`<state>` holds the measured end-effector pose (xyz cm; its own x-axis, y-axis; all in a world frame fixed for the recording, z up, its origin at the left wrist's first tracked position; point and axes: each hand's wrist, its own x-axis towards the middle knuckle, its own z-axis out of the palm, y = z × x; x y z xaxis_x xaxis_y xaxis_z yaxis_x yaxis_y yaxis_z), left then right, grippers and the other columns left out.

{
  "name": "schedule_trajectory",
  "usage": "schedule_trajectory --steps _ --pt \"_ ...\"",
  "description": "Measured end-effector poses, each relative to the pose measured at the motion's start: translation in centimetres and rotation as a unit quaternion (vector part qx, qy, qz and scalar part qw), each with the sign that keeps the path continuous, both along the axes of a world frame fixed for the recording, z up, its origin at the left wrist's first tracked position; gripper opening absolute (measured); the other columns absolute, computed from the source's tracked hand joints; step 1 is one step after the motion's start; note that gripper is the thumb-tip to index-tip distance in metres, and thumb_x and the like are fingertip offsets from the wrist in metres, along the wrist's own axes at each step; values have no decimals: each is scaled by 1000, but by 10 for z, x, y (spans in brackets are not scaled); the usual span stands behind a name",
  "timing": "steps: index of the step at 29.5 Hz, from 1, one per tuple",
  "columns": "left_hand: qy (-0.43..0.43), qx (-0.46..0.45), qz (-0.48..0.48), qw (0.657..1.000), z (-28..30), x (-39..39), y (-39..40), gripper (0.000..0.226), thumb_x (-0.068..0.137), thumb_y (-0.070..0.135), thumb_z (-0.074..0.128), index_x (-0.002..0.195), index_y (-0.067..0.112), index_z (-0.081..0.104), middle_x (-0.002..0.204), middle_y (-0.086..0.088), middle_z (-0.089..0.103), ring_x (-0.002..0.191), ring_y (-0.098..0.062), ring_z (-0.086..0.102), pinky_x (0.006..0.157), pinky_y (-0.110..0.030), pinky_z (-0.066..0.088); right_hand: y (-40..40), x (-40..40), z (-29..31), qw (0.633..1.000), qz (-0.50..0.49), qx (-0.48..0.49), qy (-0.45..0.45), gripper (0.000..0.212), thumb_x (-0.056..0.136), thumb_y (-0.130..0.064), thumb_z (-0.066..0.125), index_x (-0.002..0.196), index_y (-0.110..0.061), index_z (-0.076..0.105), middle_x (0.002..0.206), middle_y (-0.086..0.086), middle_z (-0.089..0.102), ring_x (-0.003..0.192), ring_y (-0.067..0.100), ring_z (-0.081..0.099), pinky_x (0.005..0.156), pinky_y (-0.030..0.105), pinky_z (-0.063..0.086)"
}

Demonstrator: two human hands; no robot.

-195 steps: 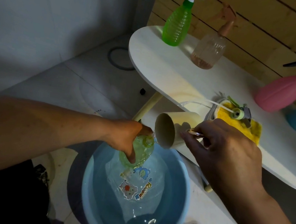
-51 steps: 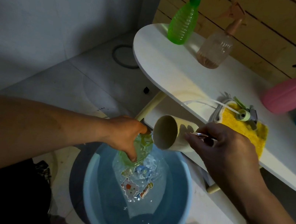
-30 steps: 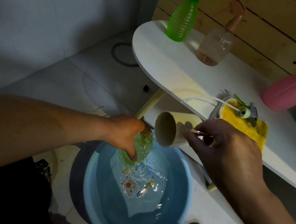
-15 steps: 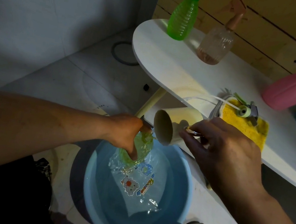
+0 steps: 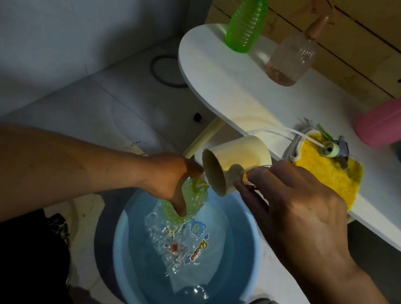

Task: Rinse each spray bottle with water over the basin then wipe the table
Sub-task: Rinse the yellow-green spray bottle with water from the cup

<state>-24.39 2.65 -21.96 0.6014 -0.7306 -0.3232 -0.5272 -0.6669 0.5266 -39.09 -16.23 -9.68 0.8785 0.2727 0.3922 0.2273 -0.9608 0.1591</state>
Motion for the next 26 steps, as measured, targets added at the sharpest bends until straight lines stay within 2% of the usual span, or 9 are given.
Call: schedule_trajectory --steps 3,6,10,13,16,19,21,23,26 --pt "11 -9 12 1000 -1 0 1 94 64 52 93 145 31 51 130 15 56 106 -1 46 84 -15 37 1 0 -2 1000 20 -15 -20 25 102 -38 58 90 -20 71 83 1 63 71 26 61 52 29 34" --pt "27 -23 14 999 1 -1 1 90 65 48 93 144 35 52 125 18 53 113 -5 52 84 -14 38 1 -1 -4 998 32 -31 -33 20 100 -34 62 88 -20 70 82 1 62 69 26 60 49 30 36" --pt "18 -20 3 1000 2 -1 0 90 69 49 90 147 30 50 143 10 52 128 -12 51 89 -11 34 1 -1 -6 997 43 -39 -43 14 98 -27 65 87 -19 70 81 2 62 67 25 58 48 31 37" --pt "29 -34 -2 999 3 -1 0 84 69 46 91 143 30 54 130 15 55 112 -5 52 85 -13 37 -1 -1 -8 999 41 -21 -19 18 100 -33 62 91 -20 71 84 0 64 70 24 60 49 30 40" --pt "50 -41 -10 998 3 0 0 74 68 37 94 133 27 61 104 26 55 99 -4 58 77 -12 41 -2 2 -10 995 -30 88 22 22 99 -45 61 92 -27 71 83 -7 65 71 19 61 50 31 44" --pt "70 -51 -4 996 0 3 4 62 65 29 96 116 29 61 94 20 62 87 -6 64 65 -8 44 -7 8 -20 965 -154 197 81 33 91 -62 55 88 -32 69 78 -13 64 70 14 59 56 30 43" --pt "69 -53 -11 996 -1 5 7 64 65 27 96 120 24 62 104 14 65 95 -9 64 72 -13 49 -14 11 -31 940 -212 232 135 38 89 -69 51 88 -34 66 76 -15 64 72 13 60 62 34 50" --pt "63 -50 -20 997 -2 6 10 70 66 27 96 126 24 61 112 11 63 102 -11 62 79 -19 52 -22 17 -48 915 -254 251 189 38 90 -69 54 87 -32 64 76 -13 64 74 14 62 66 39 55" --pt "81 -57 -18 995 -3 7 13 69 66 29 96 123 27 59 111 12 62 101 -9 60 76 -20 52 -31 32 -83 871 -287 276 287 35 94 -57 59 83 -24 66 80 -5 66 77 20 62 71 37 54"
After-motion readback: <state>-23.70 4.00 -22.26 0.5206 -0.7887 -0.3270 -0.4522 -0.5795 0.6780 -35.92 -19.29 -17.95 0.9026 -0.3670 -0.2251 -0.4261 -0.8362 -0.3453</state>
